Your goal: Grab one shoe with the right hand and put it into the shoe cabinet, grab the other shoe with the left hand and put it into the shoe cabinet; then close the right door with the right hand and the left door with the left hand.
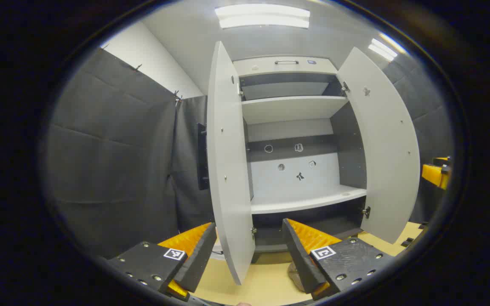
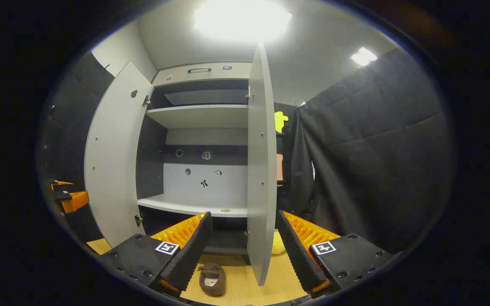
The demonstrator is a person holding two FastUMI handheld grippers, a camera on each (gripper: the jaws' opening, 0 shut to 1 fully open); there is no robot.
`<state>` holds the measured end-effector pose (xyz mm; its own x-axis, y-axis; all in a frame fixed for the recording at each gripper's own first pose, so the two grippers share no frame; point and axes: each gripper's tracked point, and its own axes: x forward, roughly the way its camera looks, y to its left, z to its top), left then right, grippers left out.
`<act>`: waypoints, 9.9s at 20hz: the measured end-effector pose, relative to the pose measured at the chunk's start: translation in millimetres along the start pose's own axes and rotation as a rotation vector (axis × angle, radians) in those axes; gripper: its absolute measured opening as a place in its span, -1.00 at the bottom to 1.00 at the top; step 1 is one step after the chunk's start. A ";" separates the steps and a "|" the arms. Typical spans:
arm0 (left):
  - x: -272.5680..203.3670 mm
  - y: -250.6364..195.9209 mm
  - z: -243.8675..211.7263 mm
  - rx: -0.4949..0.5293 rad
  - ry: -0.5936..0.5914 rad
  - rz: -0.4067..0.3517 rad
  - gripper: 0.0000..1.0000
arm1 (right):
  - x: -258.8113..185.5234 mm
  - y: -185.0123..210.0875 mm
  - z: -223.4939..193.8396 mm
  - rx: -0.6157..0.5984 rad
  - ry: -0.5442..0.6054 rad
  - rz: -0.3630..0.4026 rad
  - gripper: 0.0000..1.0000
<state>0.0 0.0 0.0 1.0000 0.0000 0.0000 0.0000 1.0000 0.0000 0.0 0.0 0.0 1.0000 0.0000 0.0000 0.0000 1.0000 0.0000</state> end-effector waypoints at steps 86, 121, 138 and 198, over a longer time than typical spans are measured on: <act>16.9 -2.6 -47.6 0.055 0.066 0.161 0.94 | 103.7 140.2 -295.7 0.002 0.807 0.389 -0.96; 78.6 -32.9 -75.1 -0.031 0.062 0.028 0.81 | 334.6 169.7 -19.6 -0.021 0.298 0.347 -0.96; 80.9 -30.2 -84.7 -0.027 0.086 0.017 0.82 | 379.3 166.4 -27.0 -0.102 0.305 0.220 0.52; 104.9 -157.1 -338.6 -0.100 0.707 -0.226 -0.96 | 111.6 86.6 -85.9 -0.081 0.252 0.229 0.93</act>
<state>104.9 -157.1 -338.6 0.7369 -0.2391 -0.6323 0.1717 0.9709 -0.1672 111.6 86.6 -85.9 0.9426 0.2144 -0.2559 -0.2345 0.9708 -0.0504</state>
